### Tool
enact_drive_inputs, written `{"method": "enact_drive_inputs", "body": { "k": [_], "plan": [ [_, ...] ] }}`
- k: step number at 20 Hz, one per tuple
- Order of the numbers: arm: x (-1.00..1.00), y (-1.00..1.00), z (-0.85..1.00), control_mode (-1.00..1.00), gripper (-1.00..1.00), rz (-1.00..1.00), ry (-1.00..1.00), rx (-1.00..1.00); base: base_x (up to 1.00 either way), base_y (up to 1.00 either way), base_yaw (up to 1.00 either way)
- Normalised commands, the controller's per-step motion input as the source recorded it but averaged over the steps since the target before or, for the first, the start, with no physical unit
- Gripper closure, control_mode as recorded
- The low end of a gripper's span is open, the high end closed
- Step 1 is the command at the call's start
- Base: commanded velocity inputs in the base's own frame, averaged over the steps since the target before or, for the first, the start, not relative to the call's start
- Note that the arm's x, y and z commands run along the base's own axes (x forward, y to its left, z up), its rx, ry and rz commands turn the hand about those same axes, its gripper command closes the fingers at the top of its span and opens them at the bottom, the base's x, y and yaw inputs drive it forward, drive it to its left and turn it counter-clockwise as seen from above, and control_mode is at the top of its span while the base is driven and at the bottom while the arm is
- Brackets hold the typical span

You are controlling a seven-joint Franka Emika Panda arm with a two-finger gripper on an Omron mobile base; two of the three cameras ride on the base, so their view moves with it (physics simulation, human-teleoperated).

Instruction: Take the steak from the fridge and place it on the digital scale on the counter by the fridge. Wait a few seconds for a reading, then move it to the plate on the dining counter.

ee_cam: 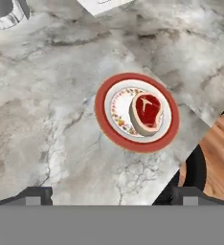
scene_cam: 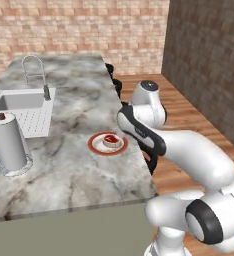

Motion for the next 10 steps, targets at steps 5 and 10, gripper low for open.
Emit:
{"method": "enact_drive_inputs", "body": {
  "k": [5, 10],
  "plan": [
    [-1.0, 0.0, 0.75, -1.0, -1.0, -0.11, 0.0, 0.0, 0.0, 0.0, 0.0],
    [-1.0, 0.0, 0.5, -1.0, -1.0, -0.1, 0.0, 0.0, 0.0, 0.0, 0.0]
  ]
}}
